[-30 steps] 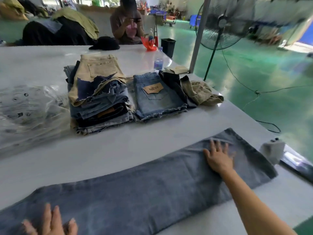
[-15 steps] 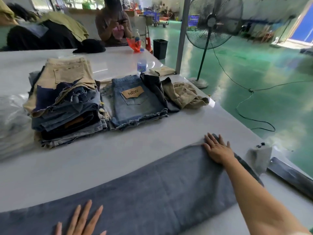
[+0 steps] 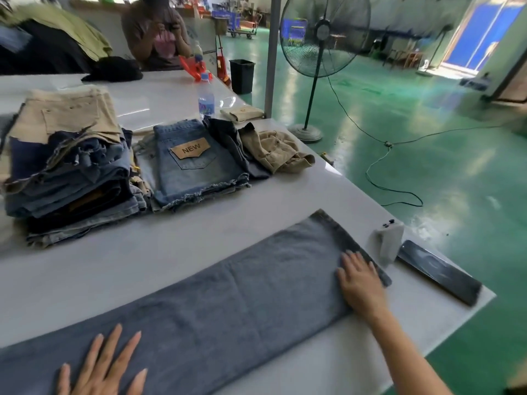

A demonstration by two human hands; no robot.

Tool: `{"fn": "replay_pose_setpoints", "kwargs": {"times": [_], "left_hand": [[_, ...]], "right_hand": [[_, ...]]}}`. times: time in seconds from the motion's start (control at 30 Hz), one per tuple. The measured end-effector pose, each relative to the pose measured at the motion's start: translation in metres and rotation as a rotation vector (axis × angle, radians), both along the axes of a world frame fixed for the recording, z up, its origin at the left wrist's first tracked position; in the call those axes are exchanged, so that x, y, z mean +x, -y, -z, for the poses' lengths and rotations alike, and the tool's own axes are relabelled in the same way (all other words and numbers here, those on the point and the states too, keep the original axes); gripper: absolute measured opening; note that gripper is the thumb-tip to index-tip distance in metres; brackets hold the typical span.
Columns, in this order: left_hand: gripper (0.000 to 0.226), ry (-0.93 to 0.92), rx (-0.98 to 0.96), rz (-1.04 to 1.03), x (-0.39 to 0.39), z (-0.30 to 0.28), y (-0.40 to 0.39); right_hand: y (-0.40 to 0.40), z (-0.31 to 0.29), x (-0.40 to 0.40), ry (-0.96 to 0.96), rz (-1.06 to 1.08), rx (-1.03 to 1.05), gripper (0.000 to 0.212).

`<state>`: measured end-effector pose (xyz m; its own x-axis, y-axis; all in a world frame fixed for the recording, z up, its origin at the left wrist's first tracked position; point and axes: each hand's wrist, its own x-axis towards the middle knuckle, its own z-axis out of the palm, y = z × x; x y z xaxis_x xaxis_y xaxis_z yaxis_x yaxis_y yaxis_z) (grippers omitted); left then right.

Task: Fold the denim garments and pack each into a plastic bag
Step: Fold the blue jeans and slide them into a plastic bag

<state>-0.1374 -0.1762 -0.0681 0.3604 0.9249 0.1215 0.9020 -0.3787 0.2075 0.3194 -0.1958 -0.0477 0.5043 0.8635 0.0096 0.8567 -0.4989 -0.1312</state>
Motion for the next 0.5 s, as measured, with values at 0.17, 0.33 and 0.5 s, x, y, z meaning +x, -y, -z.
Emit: {"fn": "replay_pose_setpoints", "kwargs": {"times": [0.17, 0.33, 0.5], "left_hand": [[0.063, 0.025, 0.003, -0.114, 0.004, -0.001, 0.005], [0.072, -0.170, 0.010, 0.032, 0.018, 0.006, 0.019], [0.066, -0.138, -0.132, 0.029, 0.017, 0.001, 0.020]], "right_hand": [[0.027, 0.005, -0.002, -0.214, 0.561, 0.322, 0.040], [0.007, -0.017, -0.015, -0.588, 0.873, 0.477, 0.072], [-0.009, -0.027, -0.023, -0.879, 1.007, 0.716, 0.052]]}}
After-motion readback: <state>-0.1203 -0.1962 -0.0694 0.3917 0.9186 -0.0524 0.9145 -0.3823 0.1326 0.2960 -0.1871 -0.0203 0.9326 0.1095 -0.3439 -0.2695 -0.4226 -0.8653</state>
